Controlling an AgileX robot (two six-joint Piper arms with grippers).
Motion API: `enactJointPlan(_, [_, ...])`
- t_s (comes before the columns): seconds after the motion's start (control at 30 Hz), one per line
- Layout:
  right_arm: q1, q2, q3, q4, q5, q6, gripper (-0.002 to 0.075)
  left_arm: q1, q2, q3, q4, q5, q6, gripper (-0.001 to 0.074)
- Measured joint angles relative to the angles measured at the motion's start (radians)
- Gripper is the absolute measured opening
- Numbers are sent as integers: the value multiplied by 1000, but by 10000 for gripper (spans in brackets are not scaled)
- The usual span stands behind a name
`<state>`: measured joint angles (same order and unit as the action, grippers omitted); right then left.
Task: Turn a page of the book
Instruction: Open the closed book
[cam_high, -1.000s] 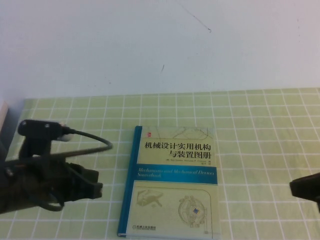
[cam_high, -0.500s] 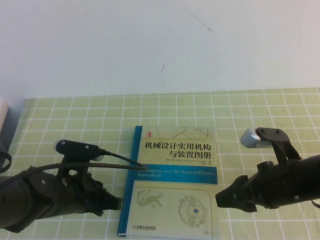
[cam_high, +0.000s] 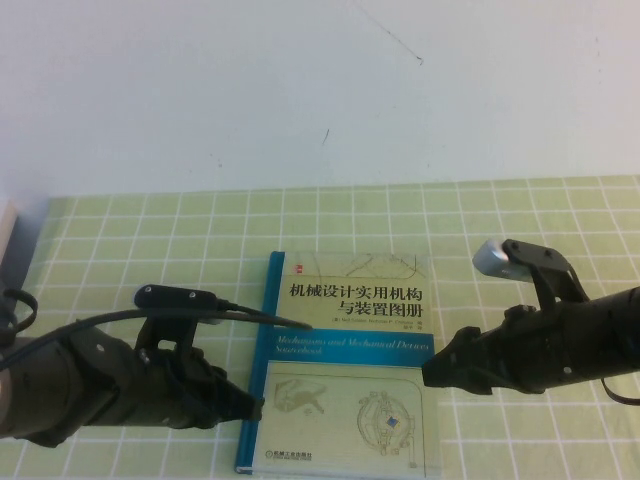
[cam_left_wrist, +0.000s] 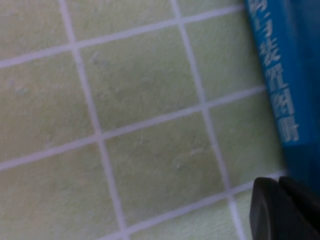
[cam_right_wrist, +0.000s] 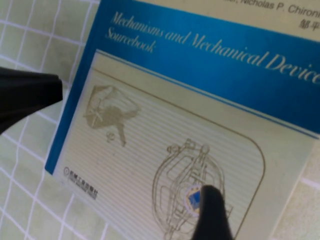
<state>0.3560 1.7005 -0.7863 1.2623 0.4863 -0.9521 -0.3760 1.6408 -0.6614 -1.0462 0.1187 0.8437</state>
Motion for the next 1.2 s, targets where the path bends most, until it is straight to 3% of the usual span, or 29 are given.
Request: enactJointPlan(1.2, [-11, 92, -5, 171, 9, -126, 463, -35, 4, -106, -73, -34, -1, -4])
